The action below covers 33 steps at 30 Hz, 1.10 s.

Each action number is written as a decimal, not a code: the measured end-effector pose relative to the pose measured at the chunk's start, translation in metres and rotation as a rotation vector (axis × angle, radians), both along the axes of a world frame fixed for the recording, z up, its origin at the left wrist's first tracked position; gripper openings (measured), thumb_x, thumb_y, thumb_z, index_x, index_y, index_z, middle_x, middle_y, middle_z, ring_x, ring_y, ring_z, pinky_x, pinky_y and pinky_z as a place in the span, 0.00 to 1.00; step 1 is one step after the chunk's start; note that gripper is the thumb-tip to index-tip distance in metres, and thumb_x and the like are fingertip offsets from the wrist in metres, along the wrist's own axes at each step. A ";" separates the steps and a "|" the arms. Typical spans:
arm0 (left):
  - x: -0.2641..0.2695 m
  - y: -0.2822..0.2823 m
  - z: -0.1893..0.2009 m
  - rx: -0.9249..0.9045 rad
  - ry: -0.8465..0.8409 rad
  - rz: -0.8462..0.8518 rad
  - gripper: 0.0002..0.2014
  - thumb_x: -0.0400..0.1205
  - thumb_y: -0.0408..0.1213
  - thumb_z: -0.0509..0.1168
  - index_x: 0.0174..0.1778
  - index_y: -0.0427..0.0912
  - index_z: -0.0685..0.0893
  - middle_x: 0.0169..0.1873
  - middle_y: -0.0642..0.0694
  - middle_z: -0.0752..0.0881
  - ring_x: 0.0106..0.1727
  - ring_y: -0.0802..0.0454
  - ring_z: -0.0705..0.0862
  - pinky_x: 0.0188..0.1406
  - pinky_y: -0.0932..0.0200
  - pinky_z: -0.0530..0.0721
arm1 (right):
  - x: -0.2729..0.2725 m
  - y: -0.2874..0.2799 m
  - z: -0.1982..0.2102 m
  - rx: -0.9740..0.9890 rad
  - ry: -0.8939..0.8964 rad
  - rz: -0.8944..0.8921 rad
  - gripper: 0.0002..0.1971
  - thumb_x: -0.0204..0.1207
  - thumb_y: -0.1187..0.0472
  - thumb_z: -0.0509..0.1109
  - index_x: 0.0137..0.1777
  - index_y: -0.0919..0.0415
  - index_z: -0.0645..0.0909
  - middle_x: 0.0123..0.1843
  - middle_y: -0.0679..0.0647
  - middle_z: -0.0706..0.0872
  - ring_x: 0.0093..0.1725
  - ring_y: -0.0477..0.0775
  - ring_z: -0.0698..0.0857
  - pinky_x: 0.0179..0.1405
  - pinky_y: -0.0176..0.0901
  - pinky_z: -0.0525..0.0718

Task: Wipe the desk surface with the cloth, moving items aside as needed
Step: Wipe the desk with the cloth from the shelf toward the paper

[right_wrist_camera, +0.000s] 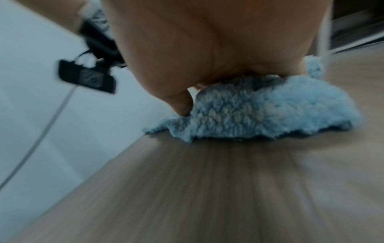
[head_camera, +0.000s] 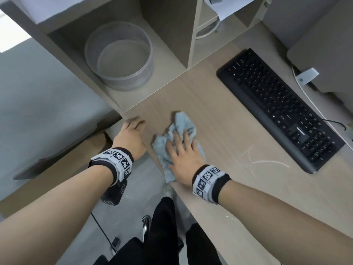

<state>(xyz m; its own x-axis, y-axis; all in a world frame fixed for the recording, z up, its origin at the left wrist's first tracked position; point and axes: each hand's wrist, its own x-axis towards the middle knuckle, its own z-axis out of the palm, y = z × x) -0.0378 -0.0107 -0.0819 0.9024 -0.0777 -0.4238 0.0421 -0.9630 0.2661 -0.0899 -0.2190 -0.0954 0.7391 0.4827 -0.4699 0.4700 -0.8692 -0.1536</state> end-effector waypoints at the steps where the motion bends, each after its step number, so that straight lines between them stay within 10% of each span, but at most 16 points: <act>1: 0.002 0.003 0.002 -0.023 0.008 -0.004 0.39 0.69 0.28 0.61 0.81 0.48 0.67 0.83 0.53 0.61 0.83 0.50 0.54 0.79 0.50 0.67 | -0.004 -0.006 -0.003 0.011 0.008 0.080 0.39 0.83 0.42 0.58 0.87 0.61 0.50 0.87 0.68 0.45 0.84 0.80 0.42 0.79 0.78 0.52; 4: 0.008 0.010 0.014 -0.157 0.012 0.032 0.35 0.71 0.24 0.57 0.79 0.43 0.71 0.81 0.47 0.68 0.81 0.46 0.61 0.79 0.54 0.63 | 0.012 -0.035 -0.007 0.006 0.003 0.166 0.37 0.80 0.43 0.62 0.85 0.60 0.60 0.86 0.67 0.57 0.83 0.78 0.54 0.77 0.77 0.62; 13: 0.008 0.048 0.002 -0.207 0.035 0.252 0.35 0.71 0.23 0.58 0.79 0.38 0.70 0.81 0.44 0.67 0.81 0.43 0.63 0.81 0.54 0.63 | 0.107 0.072 0.004 -0.091 -0.004 -0.219 0.36 0.85 0.42 0.48 0.87 0.57 0.40 0.88 0.63 0.38 0.84 0.76 0.37 0.81 0.73 0.49; 20: 0.013 0.047 0.009 -0.232 0.096 0.301 0.33 0.77 0.26 0.61 0.81 0.35 0.64 0.82 0.39 0.65 0.82 0.41 0.63 0.80 0.53 0.61 | 0.071 0.077 0.003 -0.075 0.109 0.313 0.40 0.85 0.45 0.57 0.86 0.46 0.35 0.87 0.56 0.30 0.85 0.69 0.31 0.83 0.69 0.41; 27: 0.007 0.043 0.009 -0.226 0.028 0.240 0.30 0.73 0.24 0.59 0.74 0.38 0.72 0.78 0.43 0.69 0.77 0.40 0.66 0.75 0.50 0.69 | 0.101 0.069 0.013 -0.079 0.077 -0.133 0.36 0.85 0.39 0.51 0.88 0.50 0.42 0.89 0.57 0.37 0.86 0.70 0.36 0.83 0.69 0.45; 33: -0.012 0.020 0.017 -0.111 -0.011 0.166 0.32 0.73 0.26 0.61 0.77 0.36 0.69 0.81 0.39 0.63 0.81 0.39 0.57 0.81 0.48 0.62 | 0.032 0.044 0.006 0.077 0.036 0.008 0.30 0.86 0.46 0.47 0.87 0.54 0.52 0.89 0.61 0.45 0.85 0.74 0.42 0.81 0.74 0.49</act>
<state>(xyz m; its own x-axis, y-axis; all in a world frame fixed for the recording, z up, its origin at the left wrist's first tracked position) -0.0497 0.0091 -0.0654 0.9113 0.0267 -0.4108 0.1940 -0.9080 0.3713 -0.0584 -0.1754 -0.0893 0.7181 0.5245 -0.4574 0.4700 -0.8502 -0.2371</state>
